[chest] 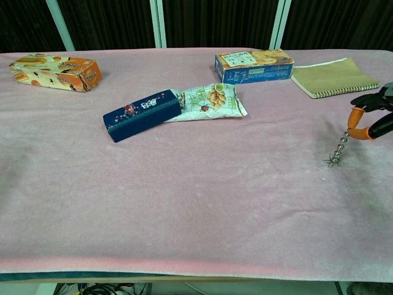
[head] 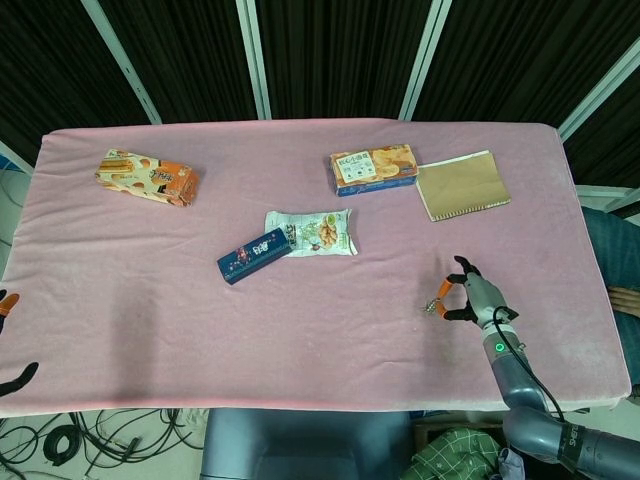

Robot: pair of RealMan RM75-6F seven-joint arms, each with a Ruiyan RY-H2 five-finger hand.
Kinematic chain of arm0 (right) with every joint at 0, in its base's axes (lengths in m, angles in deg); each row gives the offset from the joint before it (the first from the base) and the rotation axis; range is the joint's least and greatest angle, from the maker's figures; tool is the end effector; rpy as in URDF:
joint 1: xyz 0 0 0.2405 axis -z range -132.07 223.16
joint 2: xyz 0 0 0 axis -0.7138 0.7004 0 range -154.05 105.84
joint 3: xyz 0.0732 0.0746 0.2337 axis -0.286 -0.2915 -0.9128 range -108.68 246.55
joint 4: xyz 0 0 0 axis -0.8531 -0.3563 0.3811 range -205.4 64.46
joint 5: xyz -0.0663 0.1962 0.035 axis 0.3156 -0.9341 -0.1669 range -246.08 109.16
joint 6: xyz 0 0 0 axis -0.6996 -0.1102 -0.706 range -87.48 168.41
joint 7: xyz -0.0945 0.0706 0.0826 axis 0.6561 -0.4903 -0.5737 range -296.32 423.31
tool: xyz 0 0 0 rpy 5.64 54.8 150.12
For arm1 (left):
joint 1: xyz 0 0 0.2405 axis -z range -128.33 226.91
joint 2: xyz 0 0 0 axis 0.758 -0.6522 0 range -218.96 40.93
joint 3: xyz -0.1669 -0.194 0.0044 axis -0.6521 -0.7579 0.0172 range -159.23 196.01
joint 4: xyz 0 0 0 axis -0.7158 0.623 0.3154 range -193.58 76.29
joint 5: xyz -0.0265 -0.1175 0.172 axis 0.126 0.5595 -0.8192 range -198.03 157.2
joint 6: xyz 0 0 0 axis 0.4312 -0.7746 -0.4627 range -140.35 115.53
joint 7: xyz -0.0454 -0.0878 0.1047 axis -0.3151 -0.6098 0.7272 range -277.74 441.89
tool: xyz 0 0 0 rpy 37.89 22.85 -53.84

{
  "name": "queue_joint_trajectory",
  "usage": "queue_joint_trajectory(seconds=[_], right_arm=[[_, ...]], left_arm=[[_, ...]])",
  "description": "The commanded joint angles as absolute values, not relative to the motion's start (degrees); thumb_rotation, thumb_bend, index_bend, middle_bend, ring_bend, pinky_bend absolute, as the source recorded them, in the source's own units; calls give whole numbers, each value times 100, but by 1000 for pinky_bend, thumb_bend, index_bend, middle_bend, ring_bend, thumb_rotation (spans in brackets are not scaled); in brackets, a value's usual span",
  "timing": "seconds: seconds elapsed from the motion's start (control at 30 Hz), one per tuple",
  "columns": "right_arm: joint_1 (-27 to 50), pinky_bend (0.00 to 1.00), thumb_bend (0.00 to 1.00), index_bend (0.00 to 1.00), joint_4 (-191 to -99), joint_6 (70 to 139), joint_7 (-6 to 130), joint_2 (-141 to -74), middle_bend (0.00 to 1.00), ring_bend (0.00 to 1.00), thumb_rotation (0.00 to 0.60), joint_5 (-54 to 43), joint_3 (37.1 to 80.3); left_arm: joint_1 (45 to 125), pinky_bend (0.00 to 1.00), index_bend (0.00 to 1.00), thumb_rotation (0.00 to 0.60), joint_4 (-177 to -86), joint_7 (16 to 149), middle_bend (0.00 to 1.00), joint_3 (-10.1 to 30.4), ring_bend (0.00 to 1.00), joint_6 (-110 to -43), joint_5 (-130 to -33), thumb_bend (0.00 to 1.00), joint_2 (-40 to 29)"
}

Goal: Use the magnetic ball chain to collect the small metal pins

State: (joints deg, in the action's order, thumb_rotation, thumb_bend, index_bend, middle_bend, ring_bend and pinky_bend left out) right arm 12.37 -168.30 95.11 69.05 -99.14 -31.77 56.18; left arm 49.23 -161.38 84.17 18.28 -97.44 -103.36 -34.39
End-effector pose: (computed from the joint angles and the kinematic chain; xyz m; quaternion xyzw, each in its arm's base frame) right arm -0.2367 -0.3166 0.0494 0.5040 -0.6577 0.3430 0.4424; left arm -0.3106 0.1424 0.1903 -0.5741 -0.4314 -0.3322 0.6115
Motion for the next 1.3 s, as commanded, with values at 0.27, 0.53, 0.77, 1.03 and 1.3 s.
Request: queue_joint_trajectory(seconds=[0.27, 0.53, 0.77, 1.03, 1.3], right_arm=[[1254, 200, 388, 604, -16967, 9538, 6874, -9846, 2, 21, 600, -3089, 5579], [1255, 200, 388, 604, -17175, 9586, 6895, -9772, 2, 21, 600, -3002, 5565], [1223, 200, 387, 604, -17268, 9646, 6958, -9756, 2, 21, 600, -2962, 5555], [1141, 200, 388, 604, -17363, 9796, 7209, -9670, 2, 21, 600, -2918, 5544], [973, 200, 388, 604, -17432, 10127, 7877, -9747, 2, 21, 600, -2840, 5669]], left_arm=[[4923, 0, 67, 600, -16138, 8415, 15, 1826, 0, -9745, -10333, 224, -3439], [4917, 0, 67, 600, -16138, 8394, 15, 1828, 0, -9758, -10343, 224, -3449], [4909, 0, 67, 600, -16129, 8360, 15, 1830, 0, -9773, -10357, 224, -3458], [4911, 0, 67, 600, -16126, 8349, 15, 1825, 0, -9772, -10352, 224, -3461], [4903, 0, 67, 600, -16134, 8353, 15, 1833, 0, -9783, -10368, 224, -3461]])
